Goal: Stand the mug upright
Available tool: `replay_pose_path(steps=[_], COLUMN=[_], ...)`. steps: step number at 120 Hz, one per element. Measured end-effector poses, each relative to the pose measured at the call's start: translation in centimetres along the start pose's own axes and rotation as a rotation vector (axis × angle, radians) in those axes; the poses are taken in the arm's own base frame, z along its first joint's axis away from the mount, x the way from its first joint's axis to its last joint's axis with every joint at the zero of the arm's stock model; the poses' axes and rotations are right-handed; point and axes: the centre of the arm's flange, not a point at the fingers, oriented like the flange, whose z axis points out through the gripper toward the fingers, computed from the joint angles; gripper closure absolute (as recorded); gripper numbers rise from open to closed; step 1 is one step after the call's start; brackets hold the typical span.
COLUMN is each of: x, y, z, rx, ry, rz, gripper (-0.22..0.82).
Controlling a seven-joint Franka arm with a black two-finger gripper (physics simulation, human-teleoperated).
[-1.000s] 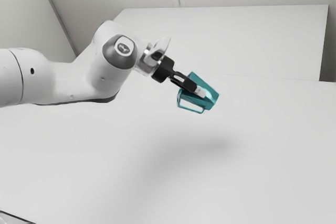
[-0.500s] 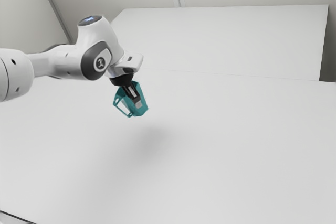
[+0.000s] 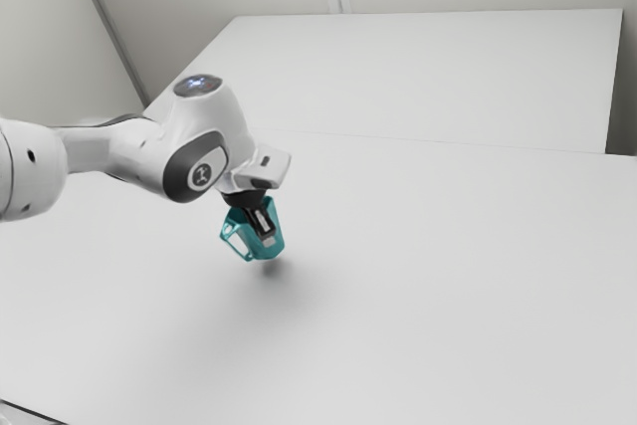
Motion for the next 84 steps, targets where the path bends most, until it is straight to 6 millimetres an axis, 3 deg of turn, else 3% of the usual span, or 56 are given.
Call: replay_pose_path(steps=[31, 84], x=[-1.5, -1.8], y=[-3.0, -3.6], z=[1.5, 4.3], rx=[0.021, 0.018], ry=[-0.012, -0.036], rz=[-0.099, -0.157], gripper=[0.76, 0.76])
